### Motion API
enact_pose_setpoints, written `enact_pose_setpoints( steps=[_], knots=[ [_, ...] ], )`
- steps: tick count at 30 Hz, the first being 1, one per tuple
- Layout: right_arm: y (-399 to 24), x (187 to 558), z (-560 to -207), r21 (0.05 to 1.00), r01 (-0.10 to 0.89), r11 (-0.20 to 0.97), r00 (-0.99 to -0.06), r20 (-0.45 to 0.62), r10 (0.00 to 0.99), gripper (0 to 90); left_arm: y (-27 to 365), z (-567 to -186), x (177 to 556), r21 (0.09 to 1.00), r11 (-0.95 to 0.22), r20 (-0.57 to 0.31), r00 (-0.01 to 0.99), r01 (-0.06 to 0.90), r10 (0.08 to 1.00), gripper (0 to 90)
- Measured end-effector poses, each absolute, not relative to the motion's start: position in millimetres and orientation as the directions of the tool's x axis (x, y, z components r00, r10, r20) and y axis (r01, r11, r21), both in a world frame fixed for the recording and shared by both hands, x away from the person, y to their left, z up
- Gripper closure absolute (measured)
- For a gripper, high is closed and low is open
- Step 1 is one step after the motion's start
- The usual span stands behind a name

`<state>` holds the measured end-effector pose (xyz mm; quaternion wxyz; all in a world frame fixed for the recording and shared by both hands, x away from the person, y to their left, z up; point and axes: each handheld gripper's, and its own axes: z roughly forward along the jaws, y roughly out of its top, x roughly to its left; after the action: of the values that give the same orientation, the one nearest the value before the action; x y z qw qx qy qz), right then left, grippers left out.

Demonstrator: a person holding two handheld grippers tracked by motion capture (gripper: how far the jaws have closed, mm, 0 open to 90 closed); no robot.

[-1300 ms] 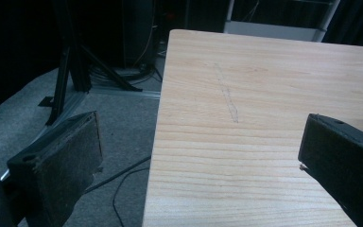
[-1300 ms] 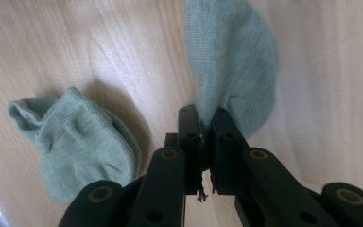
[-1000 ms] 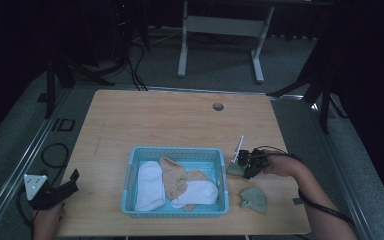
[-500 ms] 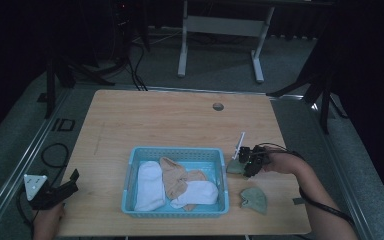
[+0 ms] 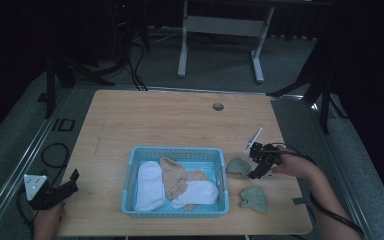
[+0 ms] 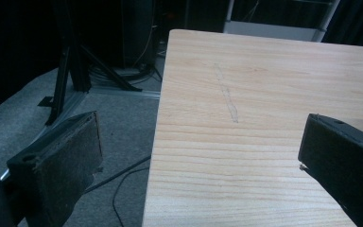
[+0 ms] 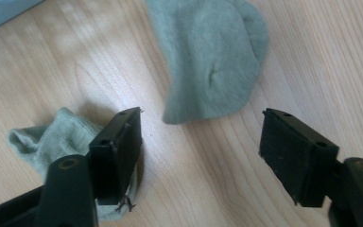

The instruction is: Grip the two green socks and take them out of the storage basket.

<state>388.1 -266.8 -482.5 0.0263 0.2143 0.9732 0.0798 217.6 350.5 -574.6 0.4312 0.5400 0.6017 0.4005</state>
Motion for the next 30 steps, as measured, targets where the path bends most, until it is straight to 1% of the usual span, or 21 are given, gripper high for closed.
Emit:
enact_pose_setpoints(
  steps=[4, 5, 6, 7, 8, 9, 10, 11, 12, 13, 14, 15, 19, 20, 21, 22, 23, 26, 27, 28, 30],
  knots=[
    [-281, 386, -482, 0.209, 0.473, 0.856, -0.874, -0.013, 0.486, 17.5, 351, -575, 218, 0.948, 0.094, -0.085, -0.045, 0.305, 0.995, 0.7],
    [-281, 386, -482, 0.209, 0.473, 0.856, -0.874, -0.013, 0.486, 17.5, 351, -575, 218, 0.948, 0.094, -0.085, -0.045, 0.305, 0.995, 0.7],
    [-289, 385, -482, 0.229, 0.493, 0.839, -0.861, -0.008, 0.508, 11.1, 351, -575, 218, 0.948, 0.095, -0.085, -0.044, 0.305, 0.995, 0.7],
    [-289, 385, -482, 0.229, 0.493, 0.839, -0.861, -0.008, 0.508, 11.1, 351, -575, 218, 0.948, 0.095, -0.085, -0.044, 0.305, 0.995, 0.7],
    [-295, 384, -482, 0.259, 0.527, 0.81, -0.837, -0.006, 0.547, 11.3, 351, -575, 218, 0.948, 0.095, -0.085, -0.044, 0.305, 0.995, 0.7],
    [-295, 384, -482, 0.259, 0.527, 0.81, -0.837, -0.006, 0.547, 11.3, 350, -575, 218, 0.948, 0.095, -0.086, -0.045, 0.305, 0.995, 0.7],
    [-303, 384, -483, 0.298, 0.548, 0.782, -0.82, 0.008, 0.572, 11.3, 351, -575, 218, 0.948, 0.096, -0.087, -0.044, 0.304, 0.995, 0.7],
    [-303, 384, -483, 0.298, 0.548, 0.782, -0.82, 0.008, 0.572, 11.3, 351, -575, 218, 0.948, 0.097, -0.087, -0.044, 0.304, 0.995, 0.7],
    [-311, 383, -485, 0.329, 0.564, 0.757, -0.802, 0.0, 0.597, 11.3, 351, -575, 217, 0.948, 0.094, -0.085, -0.044, 0.305, 0.995, 0.7],
    [-311, 383, -485, 0.329, 0.564, 0.757, -0.802, 0.0, 0.597, 11.3, 351, -575, 217, 0.948, 0.094, -0.085, -0.044, 0.305, 0.995, 0.7],
    [-319, 382, -487, 0.355, 0.583, 0.73, -0.782, 0.001, 0.624, 11.4, 351, -575, 217, 0.948, 0.094, -0.085, -0.043, 0.305, 0.995, 0.7],
    [-319, 382, -487, 0.355, 0.583, 0.73, -0.782, 0.001, 0.624, 11.4, 350, -575, 217, 0.948, 0.094, -0.085, -0.044, 0.304, 0.995, 0.7],
    [-336, 378, -493, 0.394, 0.616, 0.682, -0.74, -0.008, 0.673, 12.8, 351, -575, 217, 0.948, 0.095, -0.086, -0.044, 0.304, 0.995, 0.7],
    [-344, 376, -497, 0.416, 0.634, 0.652, -0.715, -0.006, 0.699, 12.8, 351, -575, 217, 0.948, 0.094, -0.085, -0.043, 0.305, 0.995, 0.7],
    [-344, 376, -497, 0.416, 0.634, 0.652, -0.715, -0.006, 0.699, 12.8, 351, -575, 217, 0.948, 0.094, -0.085, -0.043, 0.305, 0.995, 0.7],
    [-353, 373, -502, 0.437, 0.661, 0.61, -0.676, -0.008, 0.737, 12.8, 350, -575, 217, 0.948, 0.094, -0.085, -0.044, 0.304, 0.995, 0.7],
    [-353, 373, -502, 0.437, 0.661, 0.61, -0.676, -0.008, 0.737, 12.8, 350, -575, 217, 0.948, 0.094, -0.085, -0.043, 0.304, 0.995, 0.7],
    [-366, 370, -510, 0.479, 0.696, 0.535, -0.614, 0.011, 0.789, 12.8, 351, -575, 217, 0.947, 0.093, -0.085, -0.042, 0.306, 0.996, 0.7],
    [-369, 369, -512, 0.498, 0.699, 0.513, -0.594, 0.006, 0.804, 12.8, 350, -575, 217, 0.948, 0.093, -0.084, -0.042, 0.306, 0.996, 0.7],
    [-375, 366, -517, 0.537, 0.709, 0.457, -0.549, 0.013, 0.836, 12.8, 350, -575, 217, 0.948, 0.093, -0.084, -0.042, 0.306, 0.996, 0.7],
    [-377, 364, -519, 0.554, 0.709, 0.437, -0.532, 0.013, 0.846, 12.7, 351, -575, 217, 0.948, 0.094, -0.085, -0.042, 0.305, 0.995, 0.7]
  ],
)
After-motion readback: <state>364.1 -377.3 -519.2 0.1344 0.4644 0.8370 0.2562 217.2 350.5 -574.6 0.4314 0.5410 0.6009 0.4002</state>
